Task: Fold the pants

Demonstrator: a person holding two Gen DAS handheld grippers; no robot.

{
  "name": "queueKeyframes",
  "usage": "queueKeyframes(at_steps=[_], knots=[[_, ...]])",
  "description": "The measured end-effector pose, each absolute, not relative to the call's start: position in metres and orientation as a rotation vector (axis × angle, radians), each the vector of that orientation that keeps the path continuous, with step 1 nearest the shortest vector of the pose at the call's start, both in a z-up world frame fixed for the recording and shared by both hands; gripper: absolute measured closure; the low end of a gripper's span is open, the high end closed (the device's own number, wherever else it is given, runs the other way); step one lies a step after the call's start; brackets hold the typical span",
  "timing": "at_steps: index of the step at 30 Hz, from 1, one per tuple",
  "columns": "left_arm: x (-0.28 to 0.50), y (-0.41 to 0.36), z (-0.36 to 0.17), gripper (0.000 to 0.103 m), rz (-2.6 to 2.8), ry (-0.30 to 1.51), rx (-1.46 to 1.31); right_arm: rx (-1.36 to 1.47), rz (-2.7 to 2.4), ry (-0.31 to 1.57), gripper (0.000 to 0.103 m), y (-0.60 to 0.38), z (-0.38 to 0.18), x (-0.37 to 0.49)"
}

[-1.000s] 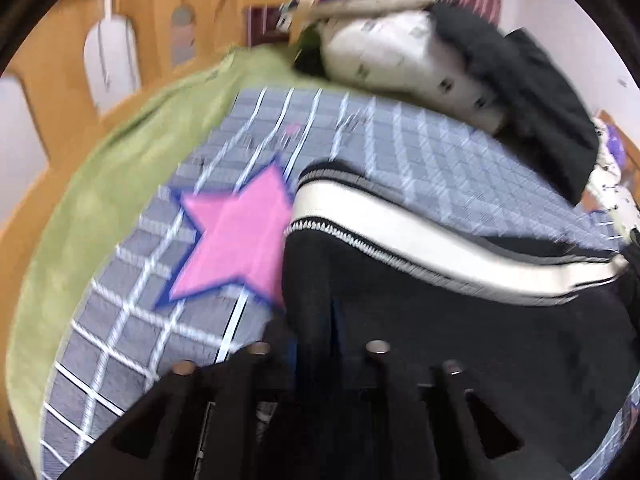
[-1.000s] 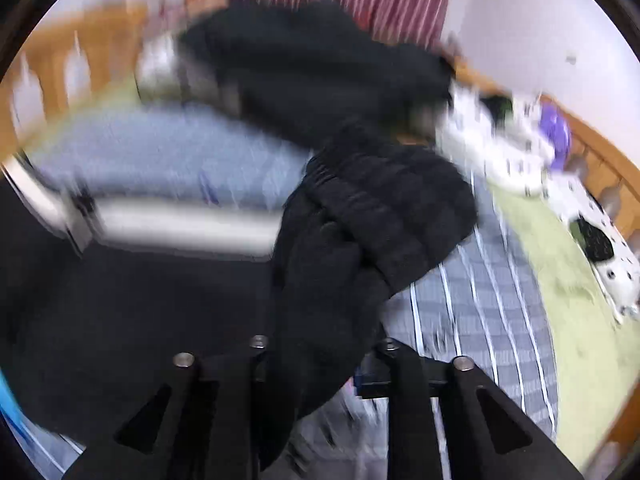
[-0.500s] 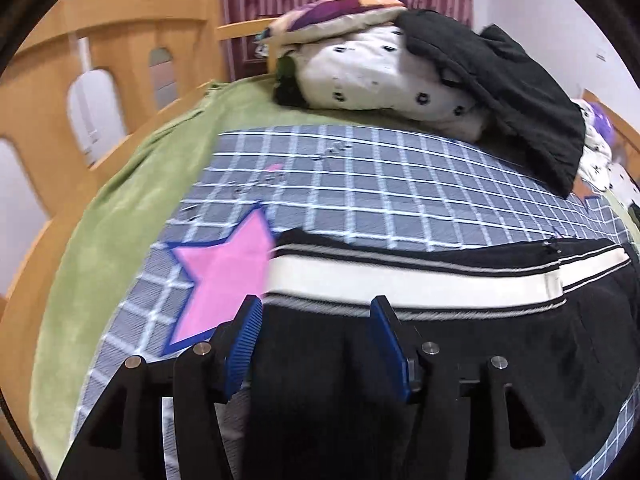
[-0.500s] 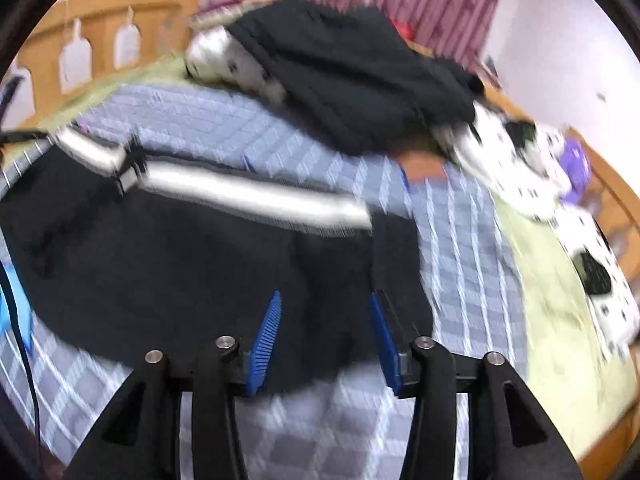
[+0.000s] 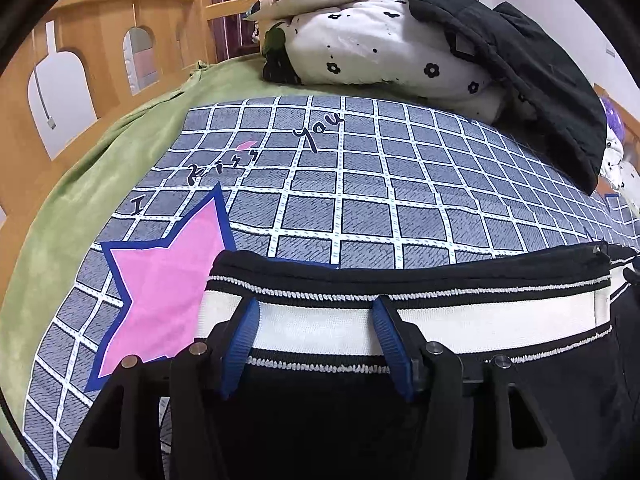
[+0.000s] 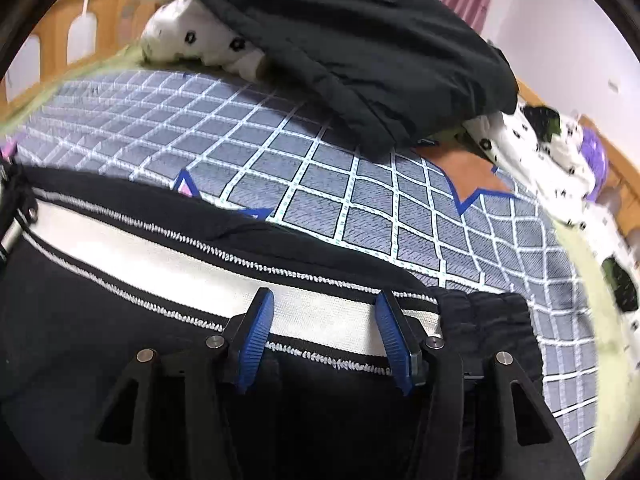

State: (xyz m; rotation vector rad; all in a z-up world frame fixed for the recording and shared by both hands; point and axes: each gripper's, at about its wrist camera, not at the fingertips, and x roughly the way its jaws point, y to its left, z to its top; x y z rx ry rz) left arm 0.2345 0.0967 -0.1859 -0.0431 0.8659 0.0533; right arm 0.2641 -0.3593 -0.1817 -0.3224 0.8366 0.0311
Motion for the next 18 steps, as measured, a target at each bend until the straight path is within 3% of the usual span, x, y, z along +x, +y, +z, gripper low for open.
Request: queueKeyframes(at_steps=[9,18], knots=[[0.224,0.096,-0.178,0.043,0.025,0.924,-0.098,-0.259,0.060,0.917,0.050,-0.365,-0.172,0.255],[0.097,0.076,-0.179,0.043,-0.077,0.940,-0.098,0.001,0.077,0.807,0.046,-0.363,-0.119,0.147]])
